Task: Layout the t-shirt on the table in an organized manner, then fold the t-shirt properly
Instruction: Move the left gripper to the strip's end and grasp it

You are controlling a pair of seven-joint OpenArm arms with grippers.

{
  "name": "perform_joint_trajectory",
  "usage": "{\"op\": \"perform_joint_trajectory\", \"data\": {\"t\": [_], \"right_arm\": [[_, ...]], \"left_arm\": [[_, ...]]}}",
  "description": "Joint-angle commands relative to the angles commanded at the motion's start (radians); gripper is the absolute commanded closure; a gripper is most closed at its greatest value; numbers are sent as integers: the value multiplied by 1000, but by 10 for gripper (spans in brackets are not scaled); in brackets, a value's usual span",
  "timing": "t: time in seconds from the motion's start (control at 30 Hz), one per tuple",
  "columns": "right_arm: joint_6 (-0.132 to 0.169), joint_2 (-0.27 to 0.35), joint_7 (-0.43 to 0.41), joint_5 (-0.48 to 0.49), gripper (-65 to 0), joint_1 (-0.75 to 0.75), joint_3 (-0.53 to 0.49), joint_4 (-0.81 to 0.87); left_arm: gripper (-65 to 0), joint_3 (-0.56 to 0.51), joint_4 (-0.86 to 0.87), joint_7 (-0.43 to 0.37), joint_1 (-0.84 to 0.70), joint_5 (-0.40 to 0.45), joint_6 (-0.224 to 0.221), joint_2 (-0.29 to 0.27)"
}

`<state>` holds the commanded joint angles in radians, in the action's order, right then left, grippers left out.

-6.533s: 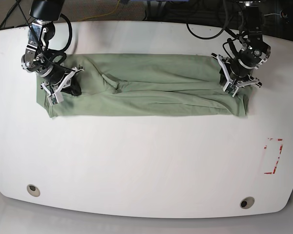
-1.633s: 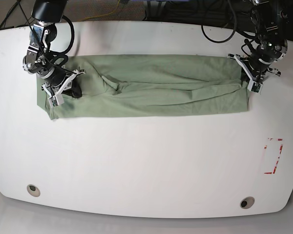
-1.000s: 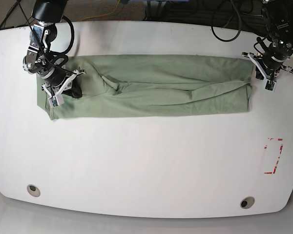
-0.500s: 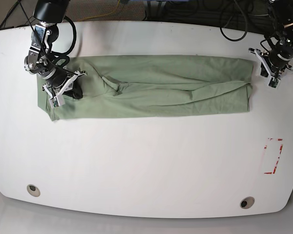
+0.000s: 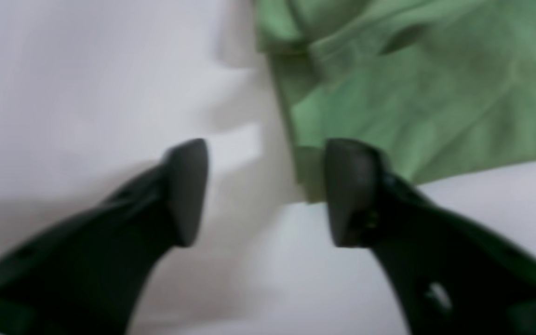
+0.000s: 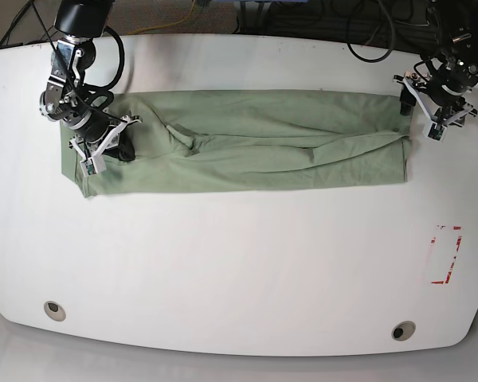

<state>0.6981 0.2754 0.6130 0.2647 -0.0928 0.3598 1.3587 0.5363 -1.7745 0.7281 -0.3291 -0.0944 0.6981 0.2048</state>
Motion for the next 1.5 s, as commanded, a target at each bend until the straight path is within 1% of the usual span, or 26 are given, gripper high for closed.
{"op": "perform_joint_trajectory", "data": {"t": [0.2,0.27,0.4,0.5,0.57,0.67,0.77,1.13,1.17,1.23,1.33,1.43,1.47,1.5], "right_arm": [[0,0,0,-2,0,0,-2,0],[0,0,0,0,0,0,-2,0],[0,0,0,0,0,0,-2,0],[0,0,0,2,0,0,-2,0],[0,0,0,0,0,0,-2,0],[0,0,0,2,0,0,-2,0],[0,0,0,2,0,0,0,0],[0,0,0,2,0,0,2,0],[0,0,0,2,0,0,2,0],[0,0,0,2,0,0,2,0],[0,0,0,2,0,0,2,0],[0,0,0,2,0,2,2,0],[0,0,0,2,0,2,2,0],[0,0,0,2,0,2,2,0]], "left_arm": [[-402,-32,-2,0,21,0,0,5],[-402,-38,-2,0,37,0,0,18],[-402,-101,-2,0,48,0,0,28],[-402,-157,-9,0,48,2,0,58],[-402,-189,-9,0,48,2,0,68],[-402,-224,-9,0,49,3,0,72],[-402,-245,-9,0,63,9,0,72],[-389,-245,-8,0,69,11,0,72],[-379,-244,-8,0,69,11,0,72],[-326,-244,-8,0,69,11,0,75],[-189,-244,-6,0,69,12,0,94],[-52,-242,-3,0,69,14,0,94],[-19,-242,0,0,69,21,0,95],[-5,-242,3,0,69,37,0,95]]}}
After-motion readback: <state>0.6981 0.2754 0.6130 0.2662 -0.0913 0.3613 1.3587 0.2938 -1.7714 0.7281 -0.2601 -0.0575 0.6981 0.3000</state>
